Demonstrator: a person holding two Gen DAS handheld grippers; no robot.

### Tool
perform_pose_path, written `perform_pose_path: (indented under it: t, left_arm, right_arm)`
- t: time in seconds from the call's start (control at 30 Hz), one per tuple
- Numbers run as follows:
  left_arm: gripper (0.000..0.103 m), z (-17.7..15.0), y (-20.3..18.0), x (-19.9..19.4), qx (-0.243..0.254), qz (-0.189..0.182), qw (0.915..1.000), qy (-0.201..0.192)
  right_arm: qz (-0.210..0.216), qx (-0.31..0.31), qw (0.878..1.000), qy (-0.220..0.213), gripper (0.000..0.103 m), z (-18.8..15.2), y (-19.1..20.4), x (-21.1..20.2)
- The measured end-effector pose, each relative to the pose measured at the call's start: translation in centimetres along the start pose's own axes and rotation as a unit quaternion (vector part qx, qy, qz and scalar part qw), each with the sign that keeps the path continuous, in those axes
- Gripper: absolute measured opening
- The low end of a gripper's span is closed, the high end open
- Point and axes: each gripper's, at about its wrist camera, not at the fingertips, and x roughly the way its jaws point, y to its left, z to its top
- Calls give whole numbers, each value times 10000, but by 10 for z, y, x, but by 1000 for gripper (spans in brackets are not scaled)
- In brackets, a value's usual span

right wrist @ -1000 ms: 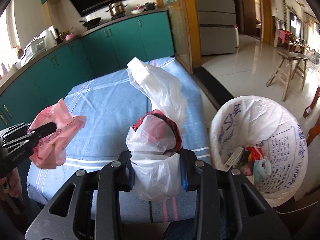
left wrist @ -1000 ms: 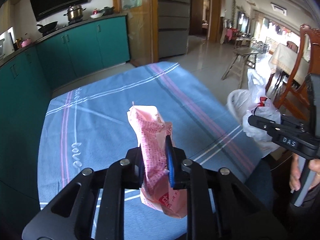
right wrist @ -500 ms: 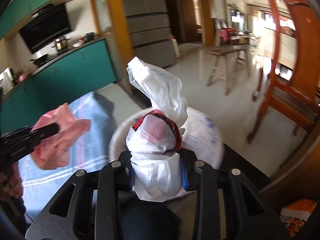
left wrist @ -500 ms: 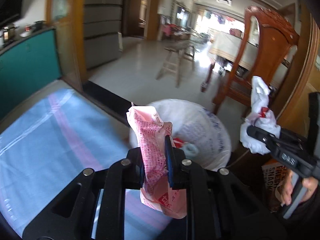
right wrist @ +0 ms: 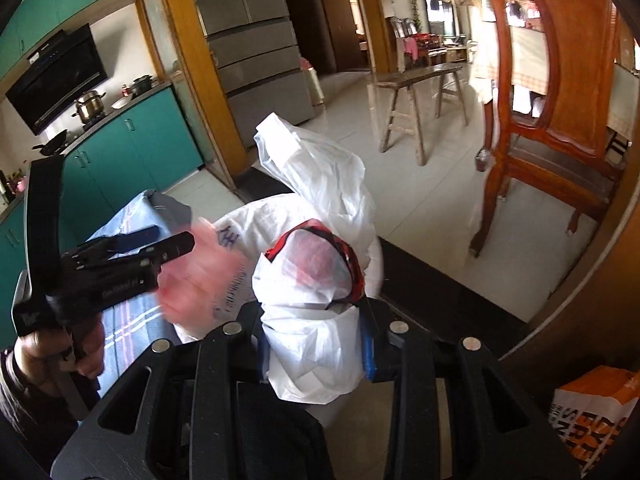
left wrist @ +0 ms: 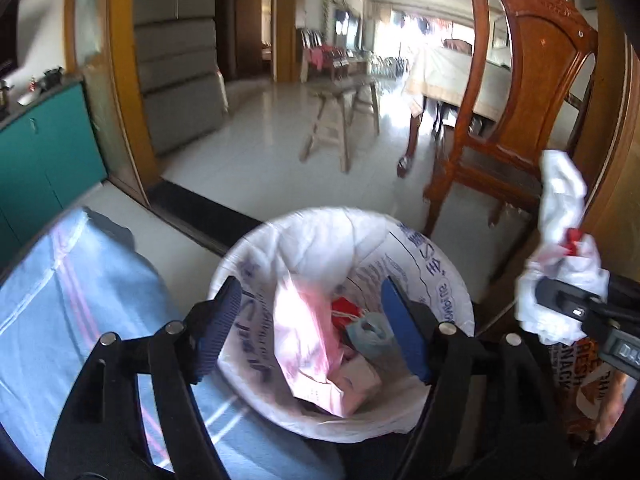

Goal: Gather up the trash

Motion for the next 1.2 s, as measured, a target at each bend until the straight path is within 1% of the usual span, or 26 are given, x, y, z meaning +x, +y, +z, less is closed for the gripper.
perform_pose_path:
  t: [0.07, 0.1, 0.17, 0.23, 0.27, 0.33, 0.4, 0.47, 0.57, 0.63, 0.7, 0.73, 0.87, 0.93, 1.0, 1.1, 1.2]
  left_arm:
    - [74, -3, 7, -11, -34, 122, 9999, 10]
    - [76, -5, 11, -20, -39, 256, 9997, -41]
    - [82, -9, 18, -39, -17, 535, 9984, -197]
    - [87, -15, 23, -59, -37, 768, 9965, -324]
    - [87, -18, 26, -69, -70, 867, 9955, -378]
    - [91, -23, 37, -90, -140, 1039, 9933, -478]
    - [94, -29, 45, -113, -218, 1223, 9902, -643]
    - [96, -33, 50, -130, -267, 1396, 9868, -778]
    - [98, -46, 59, -163, -339, 1774, 9790, -940]
    - [99, -54, 61, -185, -408, 1953, 9747, -1009]
    - [99, -61, 64, -206, -513, 2076, 9710, -1071]
    - [99, -65, 64, -218, -550, 2115, 9695, -1105]
    - [99, -77, 58, -257, -506, 2328, 9635, -1219]
    - [99, -83, 52, -273, -430, 2439, 9605, -1271]
    - [100, -89, 50, -289, -410, 2506, 9578, -1344]
    - [100, -99, 49, -312, -471, 2548, 9549, -1448]
    - [100, -109, 51, -328, -564, 2621, 9510, -1539]
  right_arm:
    - [89, -52, 9999, 16, 34, 6, 8, 6]
    - [143, -74, 9999, 40, 35, 11, 14, 14]
    - [200, -61, 9998, 79, 42, 17, 22, 25]
    - [174, 45, 9996, 197, 61, 24, 29, 38]
    - [194, 94, 9995, 211, 64, 25, 31, 40]
    - [342, 181, 9990, 202, 73, 25, 37, 39]
    - [370, 146, 9991, 124, 76, 22, 44, 32]
    - [308, 3, 9995, 32, 76, 18, 51, 22]
    - [166, -238, 9991, -309, 77, 16, 66, -5]
    - [56, -428, 9969, -658, 82, 11, 78, -32]
    - [-70, -574, 9936, -968, 86, 7, 86, -54]
    - [-137, -644, 9920, -1079, 89, 4, 91, -65]
    - [-265, -901, 9866, -1336, 93, -11, 110, -101]
    - [-267, -1028, 9827, -1515, 97, -20, 120, -119]
    - [-169, -1117, 9794, -1673, 99, -27, 130, -135]
    - [-51, -1269, 9751, -1820, 99, -33, 145, -153]
    - [-62, -1441, 9695, -1982, 99, -40, 159, -168]
